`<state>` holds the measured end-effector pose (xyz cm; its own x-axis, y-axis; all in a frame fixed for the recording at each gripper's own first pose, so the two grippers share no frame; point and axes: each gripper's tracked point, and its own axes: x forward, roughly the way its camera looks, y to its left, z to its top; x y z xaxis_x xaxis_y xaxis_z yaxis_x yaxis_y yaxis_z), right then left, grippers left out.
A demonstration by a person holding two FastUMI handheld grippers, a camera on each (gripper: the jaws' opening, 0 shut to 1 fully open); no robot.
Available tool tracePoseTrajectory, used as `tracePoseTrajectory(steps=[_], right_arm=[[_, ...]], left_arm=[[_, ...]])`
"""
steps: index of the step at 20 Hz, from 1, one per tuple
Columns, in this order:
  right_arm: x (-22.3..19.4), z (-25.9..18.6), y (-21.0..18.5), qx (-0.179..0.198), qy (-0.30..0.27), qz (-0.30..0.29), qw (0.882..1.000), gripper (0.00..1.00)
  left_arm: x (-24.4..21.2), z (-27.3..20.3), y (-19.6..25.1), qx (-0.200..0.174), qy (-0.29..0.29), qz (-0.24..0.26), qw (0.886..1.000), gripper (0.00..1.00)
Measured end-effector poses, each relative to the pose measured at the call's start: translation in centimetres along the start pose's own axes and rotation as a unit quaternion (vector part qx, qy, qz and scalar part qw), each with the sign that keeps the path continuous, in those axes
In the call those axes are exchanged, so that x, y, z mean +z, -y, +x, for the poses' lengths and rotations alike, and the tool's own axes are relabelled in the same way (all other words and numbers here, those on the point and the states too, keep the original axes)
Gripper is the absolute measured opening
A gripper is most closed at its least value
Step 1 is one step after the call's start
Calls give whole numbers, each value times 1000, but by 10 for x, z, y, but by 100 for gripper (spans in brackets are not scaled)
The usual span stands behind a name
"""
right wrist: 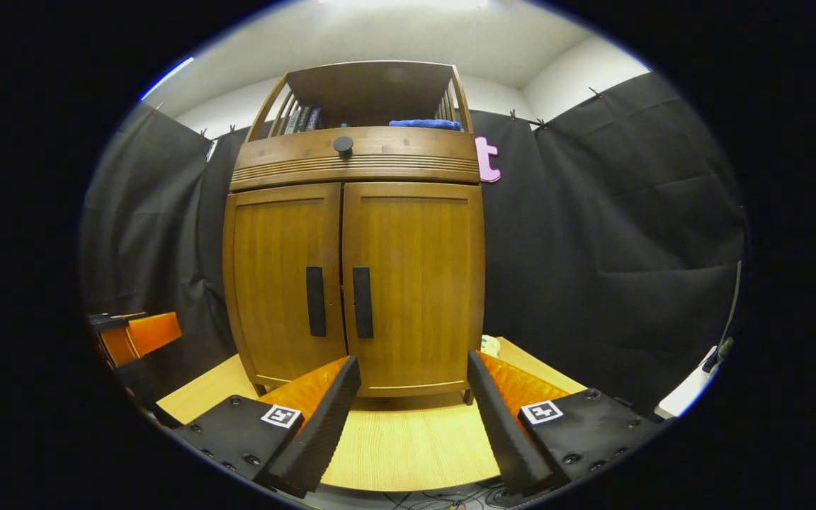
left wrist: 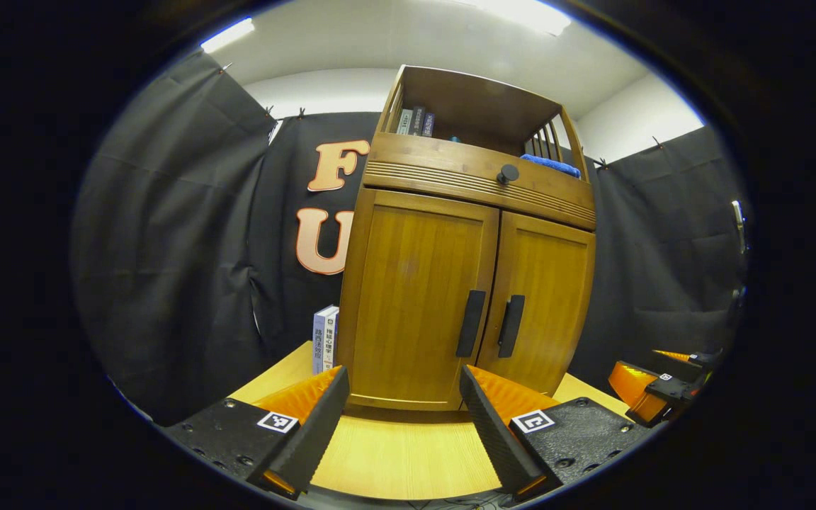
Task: Open the right door of the double-door shoe cabinet with the right hand, and open the left door with the left hand.
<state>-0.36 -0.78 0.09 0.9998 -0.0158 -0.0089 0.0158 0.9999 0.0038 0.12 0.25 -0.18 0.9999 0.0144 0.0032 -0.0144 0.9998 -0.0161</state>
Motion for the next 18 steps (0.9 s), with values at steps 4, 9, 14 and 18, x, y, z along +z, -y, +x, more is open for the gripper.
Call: tracePoseTrajectory(steps=[4, 9, 14, 18], right_arm=[[-5, -1, 0, 1, -10, 1, 1000, 97], [-7, 4, 2, 0, -9, -9, 1000, 98], [-5, 25, 3, 2, 1, -12, 1000, 97], [-8, 60, -8, 20, 1, -19, 1000, 94]], left_arm=[[-6, -1, -1, 11, -24, 0, 1000, 92], [-1, -3, -2, 16, -12, 8, 1000, 95], [0, -5, -4, 24, -14, 5, 1000, 98], [4, -9, -8, 38, -13, 7, 999, 95]])
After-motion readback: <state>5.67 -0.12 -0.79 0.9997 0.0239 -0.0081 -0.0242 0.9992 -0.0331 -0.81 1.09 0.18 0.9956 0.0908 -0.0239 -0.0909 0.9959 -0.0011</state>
